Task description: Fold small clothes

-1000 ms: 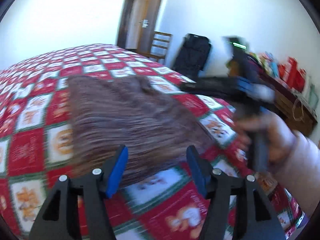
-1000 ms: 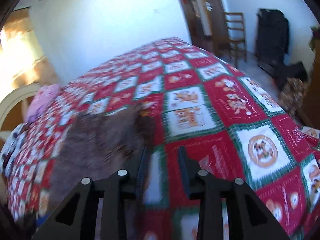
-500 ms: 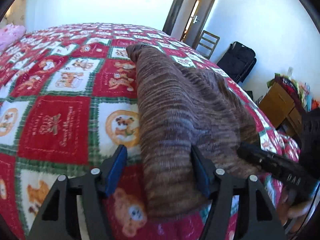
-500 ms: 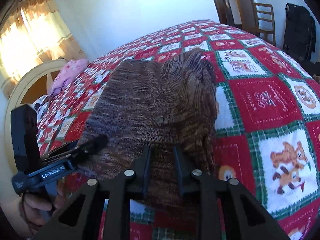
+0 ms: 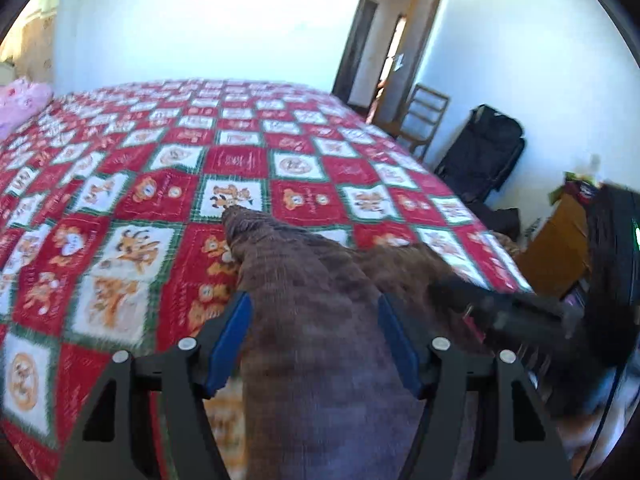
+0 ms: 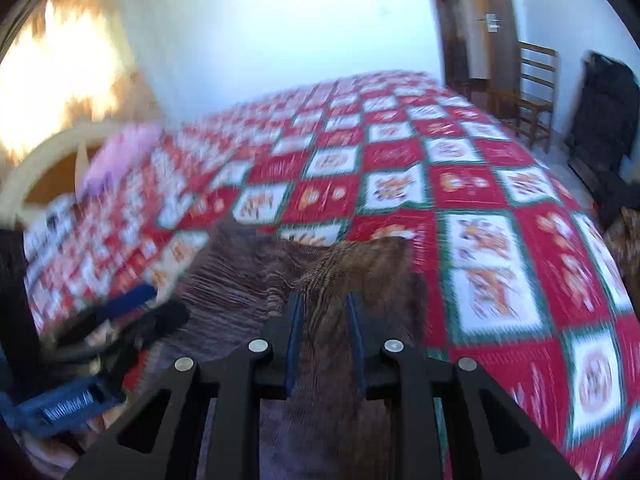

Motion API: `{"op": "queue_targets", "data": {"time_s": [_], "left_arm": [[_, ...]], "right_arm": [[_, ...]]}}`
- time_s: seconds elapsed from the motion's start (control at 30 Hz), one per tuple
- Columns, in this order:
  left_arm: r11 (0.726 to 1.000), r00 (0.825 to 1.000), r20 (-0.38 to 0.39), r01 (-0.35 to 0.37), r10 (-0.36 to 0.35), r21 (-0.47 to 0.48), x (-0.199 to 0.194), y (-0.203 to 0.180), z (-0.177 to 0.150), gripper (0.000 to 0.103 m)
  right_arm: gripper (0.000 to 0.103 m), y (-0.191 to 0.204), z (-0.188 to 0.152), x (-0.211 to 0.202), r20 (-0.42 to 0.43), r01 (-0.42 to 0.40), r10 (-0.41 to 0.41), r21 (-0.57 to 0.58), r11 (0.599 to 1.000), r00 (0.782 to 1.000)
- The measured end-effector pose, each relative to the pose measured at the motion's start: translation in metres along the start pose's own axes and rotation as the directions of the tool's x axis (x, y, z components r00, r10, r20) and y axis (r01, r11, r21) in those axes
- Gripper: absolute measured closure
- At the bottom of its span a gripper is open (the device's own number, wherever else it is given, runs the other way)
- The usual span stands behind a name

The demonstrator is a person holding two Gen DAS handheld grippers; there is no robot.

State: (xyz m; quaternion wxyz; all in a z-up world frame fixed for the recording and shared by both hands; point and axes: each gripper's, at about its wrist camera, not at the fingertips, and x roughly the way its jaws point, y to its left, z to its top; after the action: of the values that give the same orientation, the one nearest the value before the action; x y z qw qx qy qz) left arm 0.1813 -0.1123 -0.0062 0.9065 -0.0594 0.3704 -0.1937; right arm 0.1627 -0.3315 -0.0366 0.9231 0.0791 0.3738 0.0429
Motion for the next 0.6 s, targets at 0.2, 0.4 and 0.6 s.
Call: {"op": "queue_targets", "data": {"time_s": [0.2, 0.4, 0.6], "left_arm": [[0.993, 0.993, -0.120, -0.027, 0.013, -0.112, 0.044, 0.037, -0.018, 0.033], [0.993, 0.993, -0.114, -0.002, -0.012, -0.119, 0.035, 0.039, -0.023, 0.033], [0.999, 0.992, -0.123, -0.017, 0.011, -0.045, 0.030, 0.031, -0.024, 0.032]], "right_arm": [[0.080, 0.002, 0.000, 0.050, -0.020, 0.076, -0.077, -0.065, 0.995, 0.997], [0.082, -0.027, 0.003, 0.051, 0.030, 0.031, -0.035, 0.120, 0.992, 0.999], [0.079, -0.028, -0.006, 0.028, 0.062, 0.036, -0.046, 0.163, 0.986, 0.997]]}}
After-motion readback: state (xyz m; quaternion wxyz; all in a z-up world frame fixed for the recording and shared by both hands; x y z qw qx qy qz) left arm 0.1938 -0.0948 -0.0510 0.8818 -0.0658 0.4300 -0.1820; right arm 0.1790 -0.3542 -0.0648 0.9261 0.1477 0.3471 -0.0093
